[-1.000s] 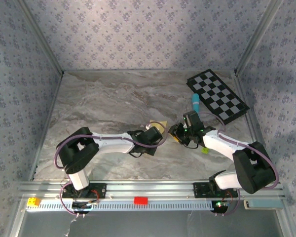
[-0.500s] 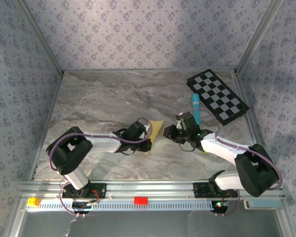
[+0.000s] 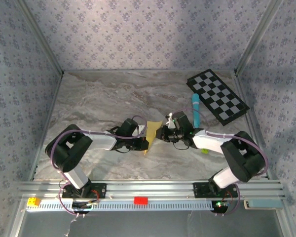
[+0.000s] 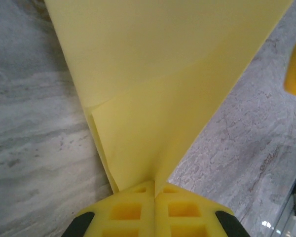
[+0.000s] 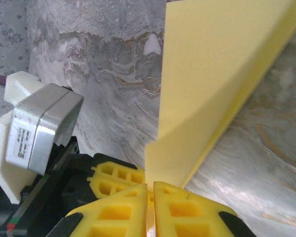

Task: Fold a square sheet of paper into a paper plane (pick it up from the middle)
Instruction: Fold the wing for the fifth time at the center of the table.

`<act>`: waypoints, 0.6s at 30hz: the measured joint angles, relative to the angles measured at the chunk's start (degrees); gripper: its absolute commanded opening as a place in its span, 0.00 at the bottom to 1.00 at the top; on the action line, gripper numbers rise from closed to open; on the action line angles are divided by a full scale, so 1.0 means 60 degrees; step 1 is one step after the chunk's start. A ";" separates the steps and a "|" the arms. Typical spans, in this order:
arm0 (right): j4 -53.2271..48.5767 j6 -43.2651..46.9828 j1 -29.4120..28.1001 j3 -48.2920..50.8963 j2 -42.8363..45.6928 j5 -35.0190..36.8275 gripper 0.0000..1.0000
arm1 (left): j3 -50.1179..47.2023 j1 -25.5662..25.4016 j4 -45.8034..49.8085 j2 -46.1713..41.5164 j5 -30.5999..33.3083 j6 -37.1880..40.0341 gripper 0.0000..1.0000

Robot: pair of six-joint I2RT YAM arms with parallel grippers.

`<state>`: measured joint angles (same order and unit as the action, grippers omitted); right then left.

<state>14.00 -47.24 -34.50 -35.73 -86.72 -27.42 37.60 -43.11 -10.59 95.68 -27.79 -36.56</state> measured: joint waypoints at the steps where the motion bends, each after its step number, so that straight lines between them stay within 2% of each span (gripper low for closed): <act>1: 0.0142 -0.0007 -0.0007 -0.0058 -0.0186 -0.0080 0.11 | -0.0018 0.0007 -0.0040 0.0033 -0.0095 -0.0007 0.00; 9: 0.0925 -0.0131 -0.0011 -0.0219 -0.1235 -0.0404 0.10 | -0.0266 0.0342 -0.0572 0.0164 -0.0809 -0.0171 0.00; 18: 0.1235 -0.0229 -0.0011 -0.0229 -0.1282 -0.0539 0.10 | -0.0754 0.0892 -0.1344 0.0193 -0.1596 -0.0634 0.00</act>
<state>21.41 -48.62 -34.57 -37.10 -94.41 -30.65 33.08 -37.76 -18.65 96.84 -37.36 -40.36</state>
